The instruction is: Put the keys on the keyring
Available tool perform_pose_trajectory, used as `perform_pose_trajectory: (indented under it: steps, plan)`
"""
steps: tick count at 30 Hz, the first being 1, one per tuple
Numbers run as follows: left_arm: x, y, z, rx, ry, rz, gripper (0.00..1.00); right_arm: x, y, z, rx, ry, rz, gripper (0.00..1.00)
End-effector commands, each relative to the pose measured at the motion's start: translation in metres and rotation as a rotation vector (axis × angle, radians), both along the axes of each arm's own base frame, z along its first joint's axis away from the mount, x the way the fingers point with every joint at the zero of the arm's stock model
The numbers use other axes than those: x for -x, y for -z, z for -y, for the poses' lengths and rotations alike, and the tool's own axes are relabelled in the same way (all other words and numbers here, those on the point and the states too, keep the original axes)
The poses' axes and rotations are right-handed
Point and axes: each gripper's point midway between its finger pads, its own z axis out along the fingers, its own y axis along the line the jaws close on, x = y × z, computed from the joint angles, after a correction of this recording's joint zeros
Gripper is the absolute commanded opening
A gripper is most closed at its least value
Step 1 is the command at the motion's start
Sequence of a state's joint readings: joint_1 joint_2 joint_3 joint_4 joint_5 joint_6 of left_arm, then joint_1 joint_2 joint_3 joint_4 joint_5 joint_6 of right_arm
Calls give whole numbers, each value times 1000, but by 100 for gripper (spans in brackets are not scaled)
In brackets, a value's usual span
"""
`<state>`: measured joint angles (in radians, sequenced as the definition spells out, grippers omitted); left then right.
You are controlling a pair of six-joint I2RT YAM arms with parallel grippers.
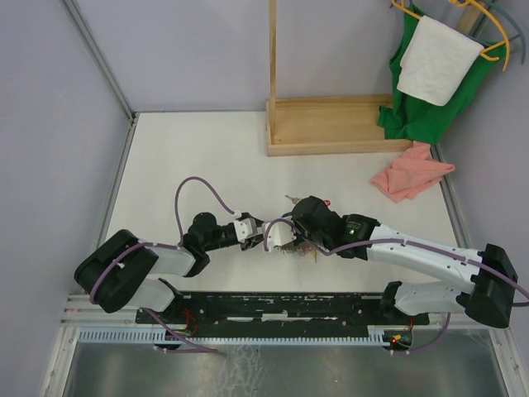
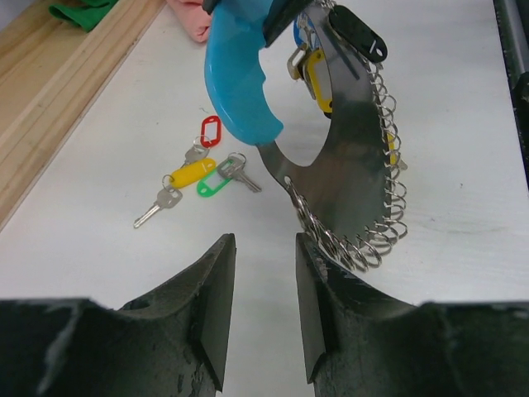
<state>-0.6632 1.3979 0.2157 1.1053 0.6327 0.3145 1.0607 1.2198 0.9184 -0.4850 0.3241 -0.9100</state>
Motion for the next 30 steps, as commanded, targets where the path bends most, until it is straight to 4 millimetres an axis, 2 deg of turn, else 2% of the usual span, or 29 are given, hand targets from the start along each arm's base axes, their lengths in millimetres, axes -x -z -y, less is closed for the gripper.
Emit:
perform_pose_trajectory:
  steps: [1, 7, 10, 15, 21, 27, 30]
  plan:
    - [2, -3, -1, -12, 12, 40, 43, -5, -31, -4, -109, 28, 73, 5]
    - [6, -9, 2, 9, 37, 44, 44, -3, -36, -5, -143, 20, 76, 5]
    - [6, -10, 1, 21, 30, 37, 44, -3, -35, -4, -145, 24, 71, 5]
    - [6, -25, 0, 82, 11, 65, 44, -1, -31, -5, -146, 23, 59, 5]
    - [6, -30, 0, 97, 8, 70, 43, 1, -26, -6, -151, 20, 44, 5]
    - [4, -35, -4, 120, -21, 80, 40, 1, -23, -8, -150, 22, 35, 4]
    - [-1, -39, -8, 137, -63, 80, 35, 1, -23, -7, -152, 24, 35, 4]
